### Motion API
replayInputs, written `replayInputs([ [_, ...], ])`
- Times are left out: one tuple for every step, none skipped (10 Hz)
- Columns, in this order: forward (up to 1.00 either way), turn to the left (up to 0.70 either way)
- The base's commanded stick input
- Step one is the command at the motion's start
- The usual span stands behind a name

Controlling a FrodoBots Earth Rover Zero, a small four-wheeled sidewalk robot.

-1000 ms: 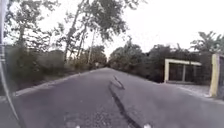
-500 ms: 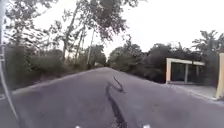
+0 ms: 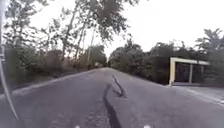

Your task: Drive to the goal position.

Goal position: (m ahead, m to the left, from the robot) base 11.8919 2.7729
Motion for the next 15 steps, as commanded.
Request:
replayInputs([
  [0.7,0.0],
  [0.7,0.0],
  [0.7,0.0],
  [0.7,0.0],
  [0.7,0.0],
  [0.7,0.0],
  [0.7,0.0],
  [0.7,0.0],
  [0.7,0.0],
  [0.7,0.0],
  [0.7,0.0],
  [0.7,0.0],
  [0.7,0.0],
  [0.7,0.0],
  [0.7,0.0],
])
